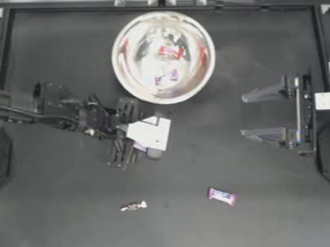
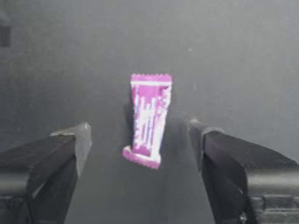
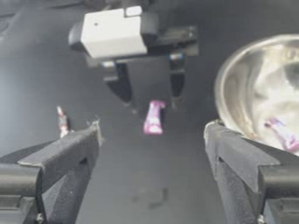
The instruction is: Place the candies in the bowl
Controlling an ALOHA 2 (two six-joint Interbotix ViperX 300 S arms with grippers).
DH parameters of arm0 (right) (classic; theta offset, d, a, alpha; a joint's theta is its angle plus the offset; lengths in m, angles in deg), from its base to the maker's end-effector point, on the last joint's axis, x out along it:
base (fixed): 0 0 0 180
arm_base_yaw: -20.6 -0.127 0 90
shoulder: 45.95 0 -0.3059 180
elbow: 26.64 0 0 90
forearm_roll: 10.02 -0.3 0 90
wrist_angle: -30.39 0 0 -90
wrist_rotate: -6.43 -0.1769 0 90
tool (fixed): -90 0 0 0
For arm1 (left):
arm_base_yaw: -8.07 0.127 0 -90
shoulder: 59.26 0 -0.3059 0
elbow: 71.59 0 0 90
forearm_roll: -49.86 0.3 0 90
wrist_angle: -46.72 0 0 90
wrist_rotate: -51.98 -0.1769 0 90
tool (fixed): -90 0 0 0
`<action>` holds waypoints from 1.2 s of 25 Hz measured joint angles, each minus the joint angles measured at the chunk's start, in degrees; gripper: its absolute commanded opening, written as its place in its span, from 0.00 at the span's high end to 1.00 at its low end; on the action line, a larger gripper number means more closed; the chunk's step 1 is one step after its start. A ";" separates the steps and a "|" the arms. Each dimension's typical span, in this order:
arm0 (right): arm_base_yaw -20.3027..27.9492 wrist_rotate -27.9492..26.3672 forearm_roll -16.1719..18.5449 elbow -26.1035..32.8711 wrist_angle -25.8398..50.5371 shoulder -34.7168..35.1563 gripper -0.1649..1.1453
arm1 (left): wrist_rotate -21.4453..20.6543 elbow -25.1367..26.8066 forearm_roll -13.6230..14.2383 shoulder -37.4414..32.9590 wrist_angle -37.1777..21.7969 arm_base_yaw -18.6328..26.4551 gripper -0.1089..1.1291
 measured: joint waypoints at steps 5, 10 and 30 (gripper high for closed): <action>0.00 0.00 -0.35 0.00 -0.26 0.09 0.11 | -0.35 -1.23 0.00 1.93 0.00 0.00 0.13; 0.00 0.00 -0.35 -0.09 -1.05 0.26 0.12 | -0.44 -2.02 -0.09 3.43 -1.05 0.09 0.13; -0.44 0.00 -0.26 0.00 -2.29 1.76 0.11 | -10.11 -6.50 -13.80 6.42 -8.53 3.69 0.56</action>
